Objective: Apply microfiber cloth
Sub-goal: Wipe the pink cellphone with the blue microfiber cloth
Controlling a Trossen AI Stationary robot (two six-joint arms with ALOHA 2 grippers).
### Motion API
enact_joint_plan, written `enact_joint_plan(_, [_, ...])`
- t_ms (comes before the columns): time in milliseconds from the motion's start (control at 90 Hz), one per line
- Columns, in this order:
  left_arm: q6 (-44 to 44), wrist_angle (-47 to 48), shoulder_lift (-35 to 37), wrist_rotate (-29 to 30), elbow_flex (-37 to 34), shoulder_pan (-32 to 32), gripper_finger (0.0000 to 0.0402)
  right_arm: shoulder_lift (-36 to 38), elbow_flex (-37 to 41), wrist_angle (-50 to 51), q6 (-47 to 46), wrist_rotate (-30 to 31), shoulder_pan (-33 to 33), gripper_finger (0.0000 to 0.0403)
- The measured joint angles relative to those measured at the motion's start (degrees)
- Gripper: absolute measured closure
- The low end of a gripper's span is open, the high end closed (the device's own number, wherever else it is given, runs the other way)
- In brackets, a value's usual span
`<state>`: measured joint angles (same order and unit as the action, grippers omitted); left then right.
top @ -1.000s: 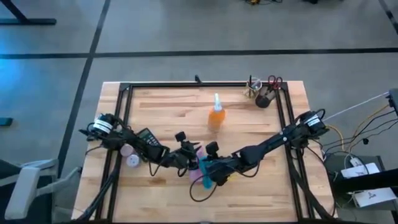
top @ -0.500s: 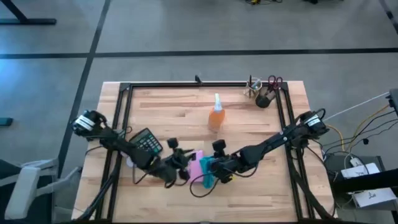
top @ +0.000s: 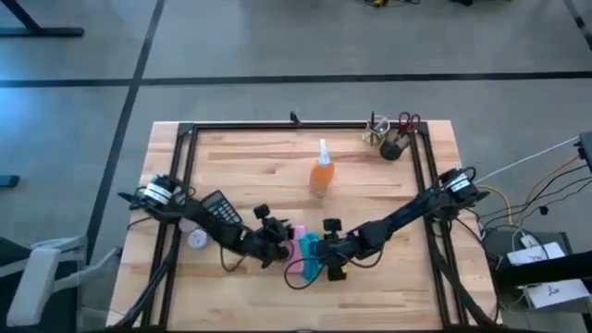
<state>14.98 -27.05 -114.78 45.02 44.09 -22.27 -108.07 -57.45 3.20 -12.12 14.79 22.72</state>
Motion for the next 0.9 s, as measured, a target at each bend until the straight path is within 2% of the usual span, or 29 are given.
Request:
enact_joint_plan(100, [-4.39, -5.66, 0.23, -4.55, 0.23, -0.08, 0.0343, -0.62, 0.03, -3.69, 2.51, 3.47, -0.26, 0.0285])
enact_joint_plan(256, [-9.44, -5.58, 2.65, -9.18, 0.13, -0.86, 0.0343, 0.18, -0.90, -4.22, 4.76, 13.05, -0.61, 0.0283])
enact_joint_plan(444, [-14.30, -6.19, 3.49, -10.48, 0.13, -0.61, 0.0343, 0.80, -3.48, -5.73, 10.39, 20.99, -1.33, 0.0296])
enact_joint_plan(689, [-17.17, -4.90, 6.22, -10.01, -0.08, -0.45, 0.0342, 2.64, -8.24, -3.24, 19.36, 21.85, -3.07, 0.0315])
enact_joint_plan(833, [-13.33, 2.82, 10.74, -9.75, -0.74, -1.01, 0.0342, 6.46, -10.53, 9.86, 16.83, 21.83, -2.53, 0.0318])
enact_joint_plan(900, [-10.03, 6.86, 12.84, -9.50, -0.92, -1.95, 0.0342, 8.10, -10.56, 17.55, 11.88, 18.15, -1.72, 0.0316])
